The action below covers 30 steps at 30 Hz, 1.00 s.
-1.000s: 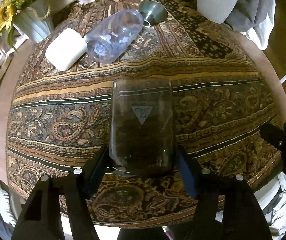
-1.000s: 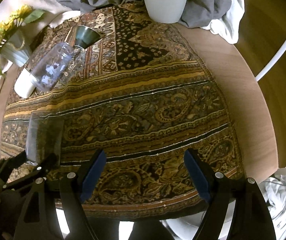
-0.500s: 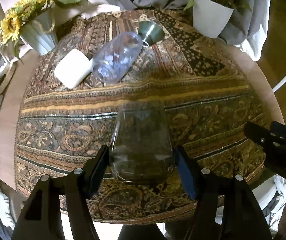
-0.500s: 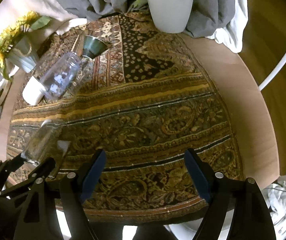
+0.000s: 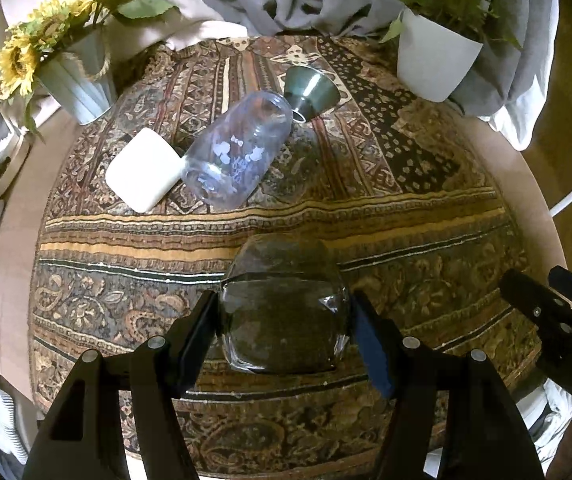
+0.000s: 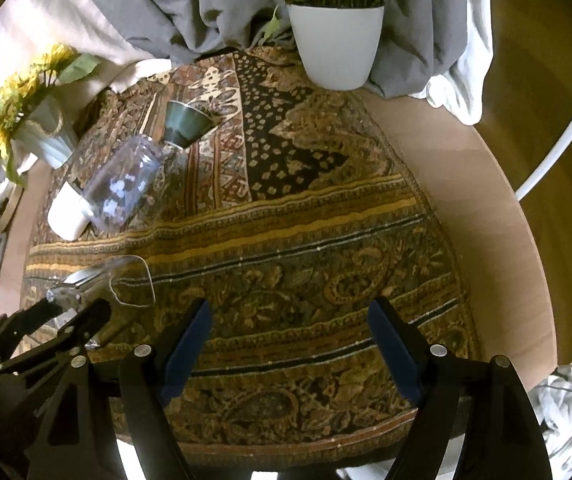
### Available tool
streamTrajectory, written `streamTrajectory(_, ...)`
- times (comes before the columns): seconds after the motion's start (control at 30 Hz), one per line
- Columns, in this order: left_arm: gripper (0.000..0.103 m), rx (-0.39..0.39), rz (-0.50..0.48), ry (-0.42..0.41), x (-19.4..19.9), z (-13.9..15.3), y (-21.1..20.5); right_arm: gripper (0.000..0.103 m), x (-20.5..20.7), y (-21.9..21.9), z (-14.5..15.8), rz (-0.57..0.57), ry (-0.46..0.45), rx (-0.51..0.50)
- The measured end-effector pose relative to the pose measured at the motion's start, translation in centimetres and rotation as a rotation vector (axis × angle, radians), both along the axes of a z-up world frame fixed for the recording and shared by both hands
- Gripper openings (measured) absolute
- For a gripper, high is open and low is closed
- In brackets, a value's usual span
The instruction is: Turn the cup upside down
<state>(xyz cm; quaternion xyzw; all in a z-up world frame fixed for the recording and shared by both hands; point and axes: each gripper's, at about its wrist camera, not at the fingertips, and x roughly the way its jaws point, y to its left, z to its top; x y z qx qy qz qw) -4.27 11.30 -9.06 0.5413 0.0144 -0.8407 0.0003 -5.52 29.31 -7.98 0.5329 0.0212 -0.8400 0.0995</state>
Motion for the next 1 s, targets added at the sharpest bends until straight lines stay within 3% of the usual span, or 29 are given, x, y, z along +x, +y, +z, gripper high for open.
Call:
streamTrajectory(0.13, 0.065, 0.028, 0.011, -0.007, -0.2, 0.4, -0.3, 0.080, -0.5, -0.2, 0.3, -0.008, 0.004, -0.007)
streamTrajectory(0.37, 0.065, 0.001, -0.019, -0.059, 0.7, 1.1, -0.1, 0.080, -0.3, -0.6, 0.9, 0.003, 0.009, -0.038)
streamTrajectory(0.57, 0.065, 0.007, -0.020, -0.103, -0.2, 0.0, 0.1, 0.080, -0.5, -0.7, 0.3, 0.002, -0.010, -0.045)
streamTrajectory(1.0, 0.065, 0.002, -0.010, -0.073, -2.3, 0.0, 0.2, 0.080, -1.0, -0.2, 0.5, -0.032, -0.006, -0.044)
